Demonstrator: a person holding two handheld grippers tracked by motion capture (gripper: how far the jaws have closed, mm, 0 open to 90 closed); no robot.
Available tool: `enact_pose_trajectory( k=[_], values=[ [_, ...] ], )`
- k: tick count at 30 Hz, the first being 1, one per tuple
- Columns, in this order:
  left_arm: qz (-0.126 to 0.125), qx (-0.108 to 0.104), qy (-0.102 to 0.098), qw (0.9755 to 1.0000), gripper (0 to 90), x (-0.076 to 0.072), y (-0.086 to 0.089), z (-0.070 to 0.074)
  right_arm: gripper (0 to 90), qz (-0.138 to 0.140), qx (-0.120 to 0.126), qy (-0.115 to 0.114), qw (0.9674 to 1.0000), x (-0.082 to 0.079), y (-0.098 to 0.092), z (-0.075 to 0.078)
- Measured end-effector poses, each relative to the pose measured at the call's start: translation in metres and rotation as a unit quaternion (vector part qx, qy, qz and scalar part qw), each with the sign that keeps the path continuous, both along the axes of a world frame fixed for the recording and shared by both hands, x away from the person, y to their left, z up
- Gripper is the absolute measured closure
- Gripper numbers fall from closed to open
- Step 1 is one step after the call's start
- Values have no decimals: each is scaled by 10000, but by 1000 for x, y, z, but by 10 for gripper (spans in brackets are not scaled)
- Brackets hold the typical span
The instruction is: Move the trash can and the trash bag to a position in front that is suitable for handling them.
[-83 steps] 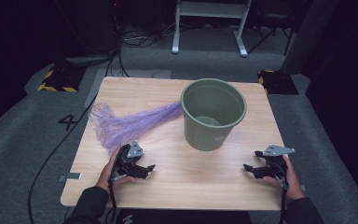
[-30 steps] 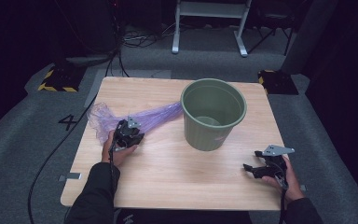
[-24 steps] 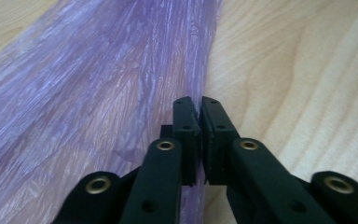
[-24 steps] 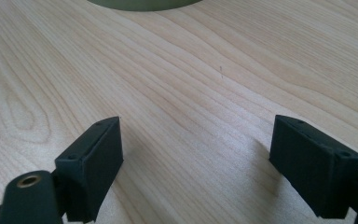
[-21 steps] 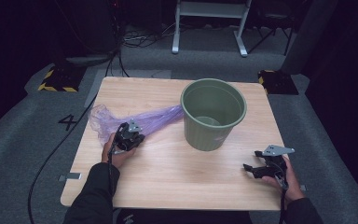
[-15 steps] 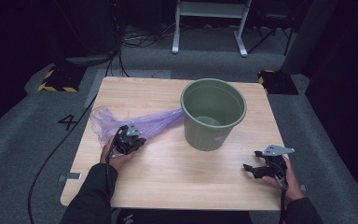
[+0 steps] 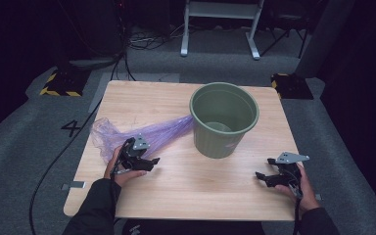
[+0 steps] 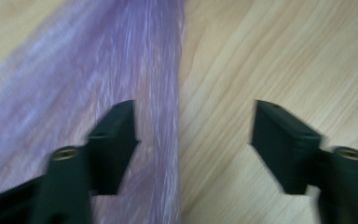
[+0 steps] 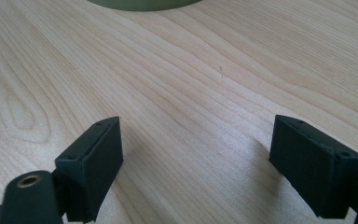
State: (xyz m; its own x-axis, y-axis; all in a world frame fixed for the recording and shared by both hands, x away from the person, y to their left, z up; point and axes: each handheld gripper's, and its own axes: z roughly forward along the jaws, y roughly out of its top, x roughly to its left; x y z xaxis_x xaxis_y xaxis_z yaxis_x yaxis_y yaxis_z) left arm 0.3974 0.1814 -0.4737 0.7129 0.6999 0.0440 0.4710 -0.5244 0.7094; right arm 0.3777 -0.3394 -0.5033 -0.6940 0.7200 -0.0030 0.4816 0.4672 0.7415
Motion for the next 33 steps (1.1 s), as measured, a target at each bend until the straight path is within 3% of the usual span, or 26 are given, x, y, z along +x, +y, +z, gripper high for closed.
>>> enact_pose_trajectory(
  k=[2,5,9,13,19,20,21,23,26,31,33],
  values=[
    [-7,-75,34,10000,156,2,-5,5,167,0,1,0,10000,0,0,0],
    [-56,-143,-108,9998,156,7,-12,12,167,0,1,1,10000,0,0,0],
    [227,-280,-241,9991,156,24,-14,18,167,0,2,3,10000,0,0,0],
    [318,-316,-332,9984,155,35,-16,21,167,0,1,1,10000,0,0,0],
    [410,-73,-485,9980,183,48,-21,13,167,0,1,0,10000,0,0,0],
    [458,-18,-330,9984,195,56,-22,9,167,0,0,0,10000,0,0,0],
    [458,-18,-330,9984,191,56,-22,9,167,0,0,0,10000,0,0,0],
    [538,-62,-41,9985,173,68,-22,3,167,-3,1,0,10000,0,0,0],
    [617,-11,-23,9981,172,73,-22,-1,167,-2,1,-1,10000,0,0,0],
    [512,284,325,9978,194,80,-28,-16,167,-4,1,0,10000,0,0,0],
    [564,253,367,9974,195,81,-28,-18,167,-4,1,0,10000,0,0,0]
  ],
)
